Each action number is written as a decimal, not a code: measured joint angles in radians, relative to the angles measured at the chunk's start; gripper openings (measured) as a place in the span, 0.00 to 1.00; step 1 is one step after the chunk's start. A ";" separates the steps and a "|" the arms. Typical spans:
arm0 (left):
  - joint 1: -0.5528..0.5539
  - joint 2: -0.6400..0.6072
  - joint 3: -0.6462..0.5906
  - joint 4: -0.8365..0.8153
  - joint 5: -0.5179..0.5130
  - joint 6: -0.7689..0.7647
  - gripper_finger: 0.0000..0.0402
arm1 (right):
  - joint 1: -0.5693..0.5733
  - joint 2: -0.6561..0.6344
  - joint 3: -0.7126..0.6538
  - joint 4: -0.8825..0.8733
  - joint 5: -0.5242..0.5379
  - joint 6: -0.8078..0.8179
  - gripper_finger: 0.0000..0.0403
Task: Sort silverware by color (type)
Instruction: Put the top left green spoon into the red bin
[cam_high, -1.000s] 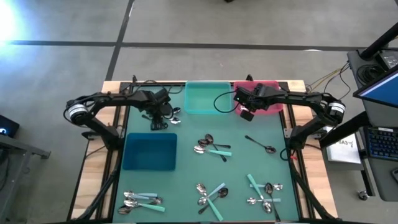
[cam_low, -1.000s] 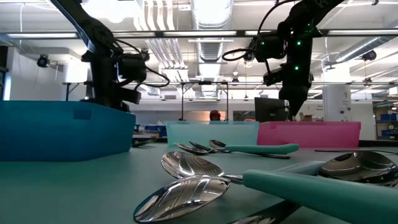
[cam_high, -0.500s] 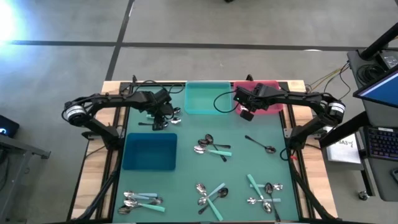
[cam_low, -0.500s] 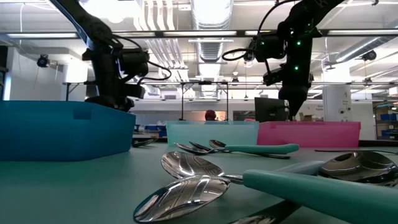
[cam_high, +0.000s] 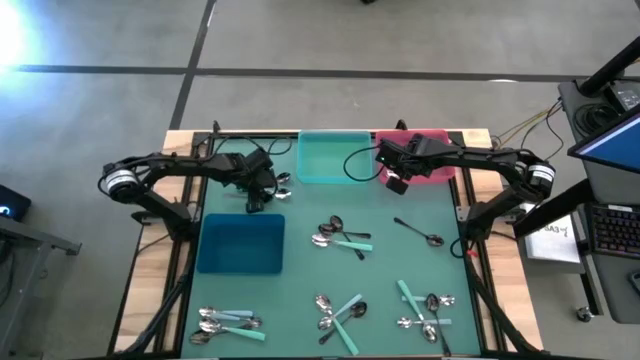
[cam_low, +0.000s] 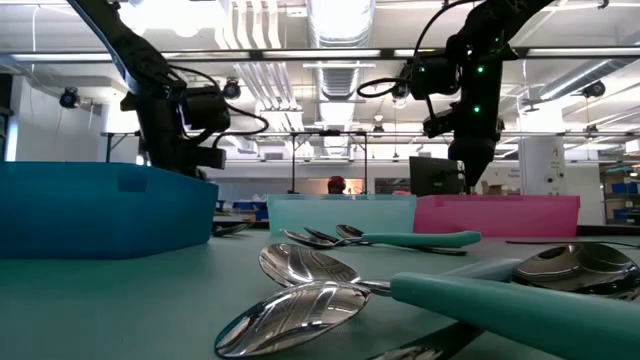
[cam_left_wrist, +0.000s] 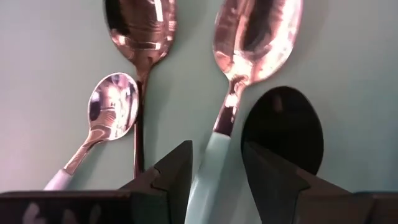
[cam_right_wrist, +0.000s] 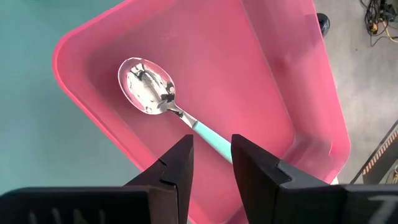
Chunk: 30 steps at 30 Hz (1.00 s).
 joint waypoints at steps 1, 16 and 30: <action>0.000 -0.001 -0.007 0.014 -0.001 -0.032 0.33 | 0.000 0.000 0.000 0.000 0.000 0.000 0.25; -0.005 0.003 -0.007 0.028 0.000 -0.199 0.06 | 0.000 0.000 0.000 0.000 0.000 0.002 0.25; -0.003 0.003 0.188 0.047 0.063 -0.246 0.06 | 0.000 0.000 -0.004 0.122 -0.003 0.013 0.25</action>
